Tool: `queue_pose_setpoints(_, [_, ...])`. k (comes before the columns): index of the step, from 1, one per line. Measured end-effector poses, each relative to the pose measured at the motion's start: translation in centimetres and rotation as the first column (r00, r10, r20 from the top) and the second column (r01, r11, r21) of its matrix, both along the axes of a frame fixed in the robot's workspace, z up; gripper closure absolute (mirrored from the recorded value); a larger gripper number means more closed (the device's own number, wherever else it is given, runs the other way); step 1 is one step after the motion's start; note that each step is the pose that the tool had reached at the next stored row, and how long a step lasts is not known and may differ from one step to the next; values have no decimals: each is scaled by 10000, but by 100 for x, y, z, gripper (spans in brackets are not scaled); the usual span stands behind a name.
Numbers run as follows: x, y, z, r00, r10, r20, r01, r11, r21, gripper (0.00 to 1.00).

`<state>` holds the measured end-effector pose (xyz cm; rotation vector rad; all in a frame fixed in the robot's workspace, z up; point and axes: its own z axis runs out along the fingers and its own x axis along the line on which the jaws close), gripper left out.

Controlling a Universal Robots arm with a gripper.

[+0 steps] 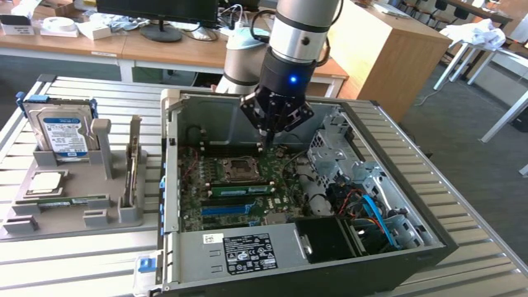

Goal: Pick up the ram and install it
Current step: 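Press down the ram until it locks into place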

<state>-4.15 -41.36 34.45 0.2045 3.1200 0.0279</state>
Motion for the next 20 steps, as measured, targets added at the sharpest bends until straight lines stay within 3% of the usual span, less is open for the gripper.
queue_pose_setpoints(5, [0,0,0,9959,-900,0,900,9959,0,90])
queue_pose_setpoints(10, [0,0,0,9852,-1712,0,1712,9852,1,90])
queue_pose_setpoints(15, [-1,0,-1,9857,-1683,21,1683,9857,5,90])
queue_pose_setpoints(20, [-1,0,0,9954,-962,25,962,9954,5,90])
